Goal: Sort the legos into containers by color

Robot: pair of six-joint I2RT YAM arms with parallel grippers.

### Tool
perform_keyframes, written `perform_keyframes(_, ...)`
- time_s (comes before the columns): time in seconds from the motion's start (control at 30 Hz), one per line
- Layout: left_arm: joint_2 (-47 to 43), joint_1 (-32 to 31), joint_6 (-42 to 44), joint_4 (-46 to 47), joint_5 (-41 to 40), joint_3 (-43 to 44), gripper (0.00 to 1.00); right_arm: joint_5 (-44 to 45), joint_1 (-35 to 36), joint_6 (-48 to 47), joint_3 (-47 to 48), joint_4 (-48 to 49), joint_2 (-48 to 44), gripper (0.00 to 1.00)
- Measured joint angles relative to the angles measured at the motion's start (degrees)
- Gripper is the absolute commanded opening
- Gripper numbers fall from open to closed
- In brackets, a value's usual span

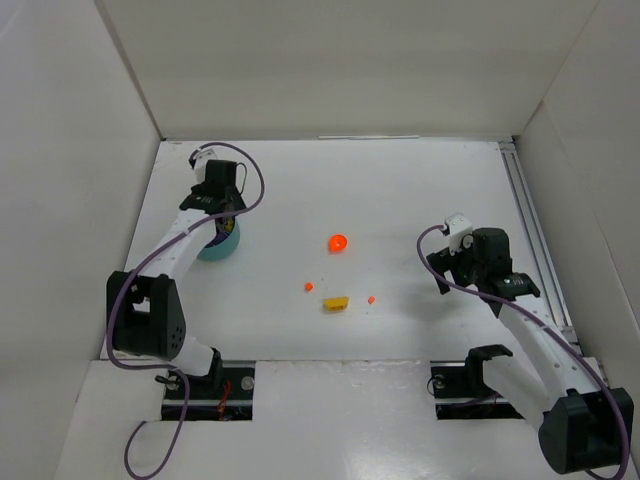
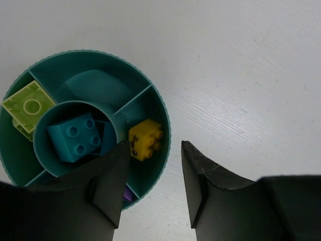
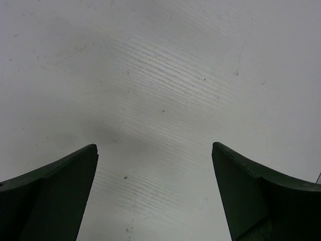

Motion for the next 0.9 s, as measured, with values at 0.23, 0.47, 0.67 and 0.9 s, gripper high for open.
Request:
perform_keyframes(0.23,-0.6,0.0,0.1,-0.2,1.8,0.0,0.52,0.1,0.0,0.0,0.0,0.0,0.0,1.0)
perform_keyframes(0.47,-10.4,-8.8,6.4,6.7,14.9,-6.3,0.91,-1.5,0.0,-1.0,0.0,0.3,-0.2,1.0)
perform_keyframes(0.67,-19.0,-24.1,14.2,19.9,31.9,-22.5,0.93,-4.7,0.0,-2.7,0.0,0.9,-0.2,1.0)
perform_keyframes(0.9,-21.4,-26.8,16.9,26.2,43.3,-33.0,0.96,-7.7,0.0,-4.0,-0.1,2.5,-0.2,1.0)
